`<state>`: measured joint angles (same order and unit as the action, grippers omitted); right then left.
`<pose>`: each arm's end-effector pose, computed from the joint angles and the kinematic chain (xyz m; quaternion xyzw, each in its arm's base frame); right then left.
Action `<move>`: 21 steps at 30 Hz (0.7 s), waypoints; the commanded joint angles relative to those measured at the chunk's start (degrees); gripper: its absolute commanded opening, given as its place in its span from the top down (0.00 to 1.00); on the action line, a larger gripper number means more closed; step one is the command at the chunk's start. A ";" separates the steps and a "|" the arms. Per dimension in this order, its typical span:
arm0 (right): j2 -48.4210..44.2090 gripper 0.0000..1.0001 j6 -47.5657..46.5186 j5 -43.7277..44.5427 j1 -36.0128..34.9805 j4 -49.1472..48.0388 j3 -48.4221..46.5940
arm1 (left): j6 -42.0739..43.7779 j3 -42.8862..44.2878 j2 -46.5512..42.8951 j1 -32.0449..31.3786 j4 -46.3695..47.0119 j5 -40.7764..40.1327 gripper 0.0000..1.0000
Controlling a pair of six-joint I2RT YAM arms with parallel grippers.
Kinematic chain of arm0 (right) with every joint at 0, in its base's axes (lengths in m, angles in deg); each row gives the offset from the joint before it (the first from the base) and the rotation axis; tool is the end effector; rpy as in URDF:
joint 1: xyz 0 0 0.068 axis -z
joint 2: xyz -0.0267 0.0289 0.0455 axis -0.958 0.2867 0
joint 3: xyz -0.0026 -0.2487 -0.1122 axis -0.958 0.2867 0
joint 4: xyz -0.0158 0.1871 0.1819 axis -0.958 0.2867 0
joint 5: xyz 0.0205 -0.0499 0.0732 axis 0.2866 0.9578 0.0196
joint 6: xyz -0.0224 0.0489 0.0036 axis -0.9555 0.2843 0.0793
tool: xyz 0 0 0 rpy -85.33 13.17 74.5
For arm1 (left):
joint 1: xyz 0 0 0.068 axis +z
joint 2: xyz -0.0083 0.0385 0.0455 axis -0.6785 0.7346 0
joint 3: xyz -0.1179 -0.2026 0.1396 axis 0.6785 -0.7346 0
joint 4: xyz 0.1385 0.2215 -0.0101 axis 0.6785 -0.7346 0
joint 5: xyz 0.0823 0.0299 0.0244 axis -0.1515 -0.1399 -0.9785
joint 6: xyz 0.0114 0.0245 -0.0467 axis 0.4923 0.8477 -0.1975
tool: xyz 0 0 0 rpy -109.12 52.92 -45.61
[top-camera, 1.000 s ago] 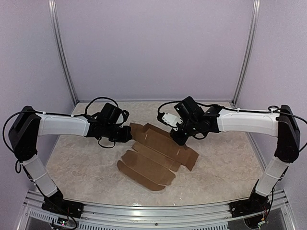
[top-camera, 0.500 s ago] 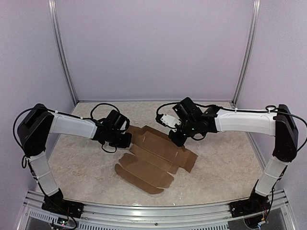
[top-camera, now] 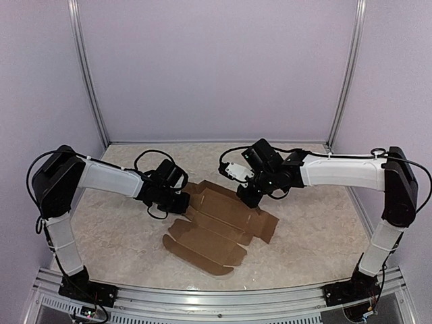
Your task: Fold the paper box
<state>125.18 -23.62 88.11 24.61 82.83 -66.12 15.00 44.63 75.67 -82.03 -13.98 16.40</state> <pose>0.2527 0.2853 0.2323 -0.4498 0.8274 0.0927 0.3233 0.2867 -0.2345 0.1347 0.1266 0.9502 -0.1467 0.2439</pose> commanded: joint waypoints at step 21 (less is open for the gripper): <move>1.57 1.00 1.38 4.54 0.28 -0.32 -0.47 | -4.61 -0.28 -3.38 -4.11 3.62 10.56 1.00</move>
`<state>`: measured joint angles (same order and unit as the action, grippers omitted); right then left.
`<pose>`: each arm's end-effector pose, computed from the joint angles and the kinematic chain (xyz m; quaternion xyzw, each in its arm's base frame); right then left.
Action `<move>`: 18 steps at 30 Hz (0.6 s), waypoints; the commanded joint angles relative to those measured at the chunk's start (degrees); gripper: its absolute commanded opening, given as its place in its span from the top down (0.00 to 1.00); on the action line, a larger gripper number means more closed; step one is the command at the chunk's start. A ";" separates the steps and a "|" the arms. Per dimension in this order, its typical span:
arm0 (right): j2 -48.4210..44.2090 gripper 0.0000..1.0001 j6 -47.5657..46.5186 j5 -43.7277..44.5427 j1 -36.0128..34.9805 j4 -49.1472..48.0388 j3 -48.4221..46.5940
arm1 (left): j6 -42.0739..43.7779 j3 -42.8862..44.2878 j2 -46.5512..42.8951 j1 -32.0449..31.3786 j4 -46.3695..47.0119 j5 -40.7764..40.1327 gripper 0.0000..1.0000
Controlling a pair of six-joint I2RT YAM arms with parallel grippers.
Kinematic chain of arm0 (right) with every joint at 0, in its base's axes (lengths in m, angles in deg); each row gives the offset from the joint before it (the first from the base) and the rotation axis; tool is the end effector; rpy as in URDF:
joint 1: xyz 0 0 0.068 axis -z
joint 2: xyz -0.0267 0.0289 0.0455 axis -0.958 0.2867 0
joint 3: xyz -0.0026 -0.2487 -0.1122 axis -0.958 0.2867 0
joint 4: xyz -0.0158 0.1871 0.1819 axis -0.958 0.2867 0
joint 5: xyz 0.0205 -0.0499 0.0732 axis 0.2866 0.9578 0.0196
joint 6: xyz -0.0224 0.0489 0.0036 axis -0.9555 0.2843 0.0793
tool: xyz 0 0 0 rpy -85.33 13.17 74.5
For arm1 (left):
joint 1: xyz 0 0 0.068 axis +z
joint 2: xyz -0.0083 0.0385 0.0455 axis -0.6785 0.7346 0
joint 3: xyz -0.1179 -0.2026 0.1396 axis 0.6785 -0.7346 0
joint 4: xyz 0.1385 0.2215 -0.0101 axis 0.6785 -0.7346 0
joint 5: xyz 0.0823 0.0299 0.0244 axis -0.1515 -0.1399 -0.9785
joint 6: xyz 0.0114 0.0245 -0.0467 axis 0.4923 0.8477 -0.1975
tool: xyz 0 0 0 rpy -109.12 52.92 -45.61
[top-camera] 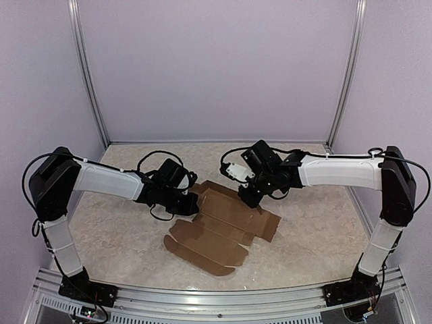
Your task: Fold the paper box
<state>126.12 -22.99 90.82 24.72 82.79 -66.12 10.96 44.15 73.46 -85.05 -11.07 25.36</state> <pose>0.2558 0.2851 0.2265 -0.4387 0.8355 0.0705 0.3233 0.2712 -0.2542 0.1495 0.1412 0.9334 -0.2436 0.2226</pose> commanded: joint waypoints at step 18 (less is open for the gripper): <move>1.31 1.00 1.04 4.09 0.08 -0.15 0.80 | 1.15 1.49 5.25 -3.52 -0.13 -0.54 1.00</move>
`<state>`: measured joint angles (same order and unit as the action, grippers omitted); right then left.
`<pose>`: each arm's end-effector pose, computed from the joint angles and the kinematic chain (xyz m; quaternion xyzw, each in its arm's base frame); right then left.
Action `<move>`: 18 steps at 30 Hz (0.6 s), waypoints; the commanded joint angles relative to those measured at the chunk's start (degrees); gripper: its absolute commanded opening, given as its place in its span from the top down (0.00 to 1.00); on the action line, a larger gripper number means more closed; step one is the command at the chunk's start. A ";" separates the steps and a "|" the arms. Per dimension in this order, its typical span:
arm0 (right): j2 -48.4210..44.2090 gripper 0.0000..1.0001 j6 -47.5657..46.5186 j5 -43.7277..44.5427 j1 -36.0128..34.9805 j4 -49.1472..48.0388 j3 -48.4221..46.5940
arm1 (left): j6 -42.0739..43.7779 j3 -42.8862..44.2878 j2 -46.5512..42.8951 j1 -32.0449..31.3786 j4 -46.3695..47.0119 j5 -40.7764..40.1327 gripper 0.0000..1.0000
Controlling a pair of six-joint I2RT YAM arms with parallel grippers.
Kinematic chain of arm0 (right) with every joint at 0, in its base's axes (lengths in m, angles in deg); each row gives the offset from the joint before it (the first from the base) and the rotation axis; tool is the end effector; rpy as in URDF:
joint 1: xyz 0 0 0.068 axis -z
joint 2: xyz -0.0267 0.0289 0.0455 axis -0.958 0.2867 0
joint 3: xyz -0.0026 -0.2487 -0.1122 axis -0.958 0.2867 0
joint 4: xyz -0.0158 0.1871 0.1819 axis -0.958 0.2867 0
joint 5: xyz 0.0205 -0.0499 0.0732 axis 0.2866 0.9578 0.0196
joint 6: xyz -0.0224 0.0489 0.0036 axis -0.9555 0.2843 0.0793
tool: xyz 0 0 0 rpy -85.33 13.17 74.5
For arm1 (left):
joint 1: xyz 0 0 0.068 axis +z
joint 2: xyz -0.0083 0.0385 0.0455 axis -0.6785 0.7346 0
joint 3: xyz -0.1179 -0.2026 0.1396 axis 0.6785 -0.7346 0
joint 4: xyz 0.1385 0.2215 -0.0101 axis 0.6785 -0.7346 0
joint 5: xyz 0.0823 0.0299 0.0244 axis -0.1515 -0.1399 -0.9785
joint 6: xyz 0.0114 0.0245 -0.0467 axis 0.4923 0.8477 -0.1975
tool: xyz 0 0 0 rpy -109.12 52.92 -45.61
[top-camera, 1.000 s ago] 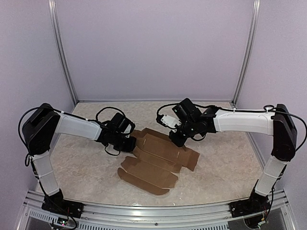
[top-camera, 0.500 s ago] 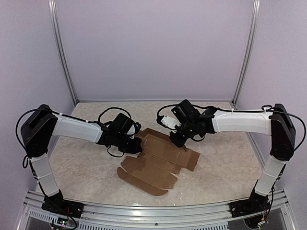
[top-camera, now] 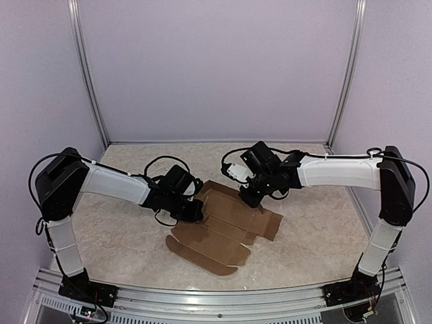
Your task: Fold the paper box
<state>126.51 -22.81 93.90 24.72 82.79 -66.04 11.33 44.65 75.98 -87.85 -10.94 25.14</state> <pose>0.2575 0.2842 0.2238 -0.4298 0.8401 0.0456 0.3278 0.2610 -0.2695 0.1365 0.1661 0.9346 -0.2379 0.2057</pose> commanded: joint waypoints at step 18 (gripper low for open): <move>-1.56 1.00 -2.72 4.06 -0.91 -1.13 2.49 | 4.04 0.27 -5.33 2.84 -4.83 -3.56 1.00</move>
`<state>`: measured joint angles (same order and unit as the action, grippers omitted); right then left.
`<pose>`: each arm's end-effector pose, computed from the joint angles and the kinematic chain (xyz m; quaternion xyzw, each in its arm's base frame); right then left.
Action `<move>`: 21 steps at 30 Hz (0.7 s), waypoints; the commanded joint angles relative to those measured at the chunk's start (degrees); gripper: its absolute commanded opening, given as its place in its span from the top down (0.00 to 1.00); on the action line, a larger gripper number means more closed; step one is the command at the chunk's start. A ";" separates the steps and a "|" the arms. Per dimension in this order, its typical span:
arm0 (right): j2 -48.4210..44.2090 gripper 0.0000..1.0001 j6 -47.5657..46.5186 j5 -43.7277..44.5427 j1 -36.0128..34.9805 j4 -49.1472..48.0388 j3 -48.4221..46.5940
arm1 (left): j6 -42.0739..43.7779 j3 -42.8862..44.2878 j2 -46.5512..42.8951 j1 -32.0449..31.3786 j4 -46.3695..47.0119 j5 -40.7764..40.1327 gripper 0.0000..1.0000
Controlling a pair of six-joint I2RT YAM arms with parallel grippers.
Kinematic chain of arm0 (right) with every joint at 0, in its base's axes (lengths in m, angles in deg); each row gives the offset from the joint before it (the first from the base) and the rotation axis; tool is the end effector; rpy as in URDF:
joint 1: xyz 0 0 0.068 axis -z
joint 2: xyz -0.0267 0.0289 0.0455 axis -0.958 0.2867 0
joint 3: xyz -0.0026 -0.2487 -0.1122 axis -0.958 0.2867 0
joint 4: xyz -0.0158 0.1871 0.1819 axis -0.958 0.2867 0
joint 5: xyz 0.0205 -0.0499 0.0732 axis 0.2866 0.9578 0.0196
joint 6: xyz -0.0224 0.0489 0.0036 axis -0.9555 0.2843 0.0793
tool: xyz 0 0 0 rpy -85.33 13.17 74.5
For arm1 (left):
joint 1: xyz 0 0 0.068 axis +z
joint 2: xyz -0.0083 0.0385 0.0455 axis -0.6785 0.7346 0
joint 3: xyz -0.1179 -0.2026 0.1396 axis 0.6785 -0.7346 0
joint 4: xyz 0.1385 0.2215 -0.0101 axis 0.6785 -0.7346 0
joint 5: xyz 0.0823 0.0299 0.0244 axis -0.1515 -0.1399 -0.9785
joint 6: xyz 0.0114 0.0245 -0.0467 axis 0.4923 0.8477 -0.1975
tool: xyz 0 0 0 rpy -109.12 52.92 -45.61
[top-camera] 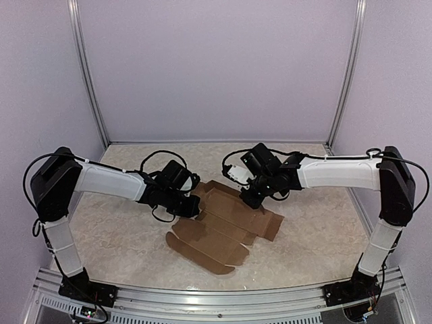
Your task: Fold the paper box
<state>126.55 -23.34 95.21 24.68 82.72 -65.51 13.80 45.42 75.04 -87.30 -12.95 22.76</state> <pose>0.2570 0.2829 0.2208 -0.4313 0.8400 0.0325 0.3276 0.2643 -0.2657 0.1436 0.1756 0.9348 -0.2150 0.2215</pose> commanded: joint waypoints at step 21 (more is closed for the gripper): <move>-7.15 1.00 -33.77 18.82 -9.61 -30.13 17.96 | 1.19 -10.21 -21.14 13.46 3.80 2.67 1.00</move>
<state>121.24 -47.18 109.35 17.27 62.75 -51.17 15.44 37.22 54.78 -74.49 -12.69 24.16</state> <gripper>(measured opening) 0.004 0.005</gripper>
